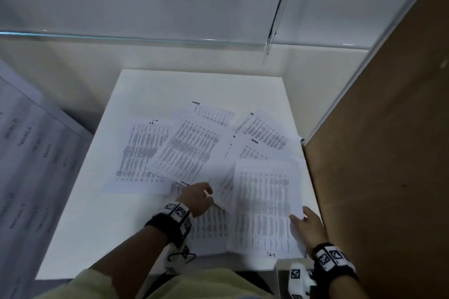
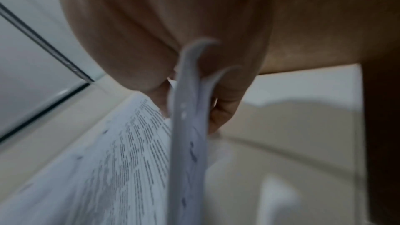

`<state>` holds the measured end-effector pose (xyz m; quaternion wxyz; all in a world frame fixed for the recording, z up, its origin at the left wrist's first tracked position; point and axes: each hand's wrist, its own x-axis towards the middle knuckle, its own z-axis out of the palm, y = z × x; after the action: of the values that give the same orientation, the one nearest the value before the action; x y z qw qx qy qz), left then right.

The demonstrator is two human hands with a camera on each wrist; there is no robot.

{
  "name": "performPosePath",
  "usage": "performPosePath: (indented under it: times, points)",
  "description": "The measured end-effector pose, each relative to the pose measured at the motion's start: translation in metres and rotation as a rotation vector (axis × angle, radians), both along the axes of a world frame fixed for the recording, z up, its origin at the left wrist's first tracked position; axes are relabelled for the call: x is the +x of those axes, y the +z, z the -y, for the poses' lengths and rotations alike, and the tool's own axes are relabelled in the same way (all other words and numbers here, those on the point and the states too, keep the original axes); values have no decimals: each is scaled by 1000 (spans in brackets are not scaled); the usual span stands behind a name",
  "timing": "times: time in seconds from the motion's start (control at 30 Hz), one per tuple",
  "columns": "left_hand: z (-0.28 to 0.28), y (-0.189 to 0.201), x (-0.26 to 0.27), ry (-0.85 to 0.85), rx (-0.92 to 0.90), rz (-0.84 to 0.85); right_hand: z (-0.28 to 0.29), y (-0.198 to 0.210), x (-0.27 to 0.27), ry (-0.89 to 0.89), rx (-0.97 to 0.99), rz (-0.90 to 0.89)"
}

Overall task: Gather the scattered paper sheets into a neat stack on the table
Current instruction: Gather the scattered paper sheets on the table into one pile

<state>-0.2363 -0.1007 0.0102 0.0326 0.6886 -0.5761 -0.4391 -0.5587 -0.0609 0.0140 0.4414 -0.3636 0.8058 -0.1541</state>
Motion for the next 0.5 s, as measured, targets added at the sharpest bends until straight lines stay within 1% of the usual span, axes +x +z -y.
performPosePath:
  times: [0.07,0.13,0.2,0.23,0.33,0.4,0.43,0.5]
  points:
    - [8,-7,-8,-10,-24,69,-2,-15,-22,1,51,-60]
    - [14,-11,-16,-36,-29,175,-4,-19,-34,63,94,-113]
    - [18,-17,-25,-46,-21,286,-6,-15,-40,85,147,-169]
    - [19,-19,-30,-43,-5,312,-6,-17,-42,90,150,-175]
    - [21,-26,-43,-37,55,311,-9,-23,-44,66,166,-235]
    - [22,-29,-47,-120,71,363,-11,-24,-38,129,152,-289]
    - [22,-30,-48,-190,54,420,-12,-22,-33,190,105,-359]
    - [19,-31,-51,-355,-40,540,-15,-17,-23,386,13,-533]
